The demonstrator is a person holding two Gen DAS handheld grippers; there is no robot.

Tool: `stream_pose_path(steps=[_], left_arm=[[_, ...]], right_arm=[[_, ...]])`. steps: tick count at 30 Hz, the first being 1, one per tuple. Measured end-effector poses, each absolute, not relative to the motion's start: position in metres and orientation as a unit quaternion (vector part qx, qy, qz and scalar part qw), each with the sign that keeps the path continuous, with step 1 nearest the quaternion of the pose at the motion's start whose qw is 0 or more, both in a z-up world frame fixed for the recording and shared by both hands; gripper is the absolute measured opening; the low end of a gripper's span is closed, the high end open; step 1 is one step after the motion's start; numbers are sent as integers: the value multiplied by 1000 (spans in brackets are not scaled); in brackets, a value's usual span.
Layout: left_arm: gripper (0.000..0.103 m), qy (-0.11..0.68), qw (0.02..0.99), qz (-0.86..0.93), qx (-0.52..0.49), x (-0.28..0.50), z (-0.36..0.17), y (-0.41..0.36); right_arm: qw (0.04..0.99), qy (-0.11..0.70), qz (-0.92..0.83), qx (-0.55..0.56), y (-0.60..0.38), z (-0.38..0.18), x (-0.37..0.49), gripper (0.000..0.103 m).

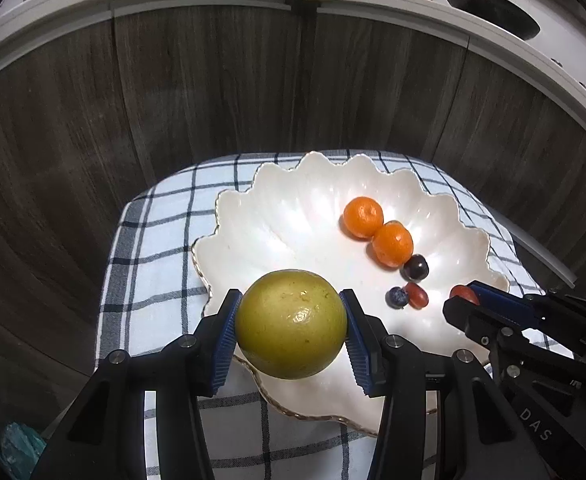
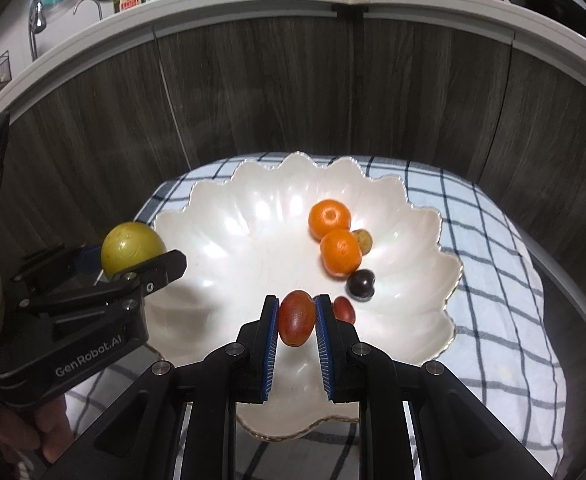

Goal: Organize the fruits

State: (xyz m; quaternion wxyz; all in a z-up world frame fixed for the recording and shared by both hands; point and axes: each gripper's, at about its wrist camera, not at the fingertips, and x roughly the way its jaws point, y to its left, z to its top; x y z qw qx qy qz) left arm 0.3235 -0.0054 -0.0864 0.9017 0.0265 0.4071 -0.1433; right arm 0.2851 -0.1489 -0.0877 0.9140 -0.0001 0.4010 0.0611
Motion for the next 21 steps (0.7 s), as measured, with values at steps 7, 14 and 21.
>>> stream_pose_path(steps=[7, 14, 21], left_arm=[[48, 419, 895, -149, 26, 324, -93, -4], [82, 405, 905, -128, 26, 321, -85, 1], [96, 394, 913, -106, 23, 317, -75, 5]], right_arm=[[903, 425, 68, 3, -148, -100, 287, 20], [903, 427, 52, 13, -154, -98, 285, 52], [910, 413, 24, 10, -162, -87, 281, 64]])
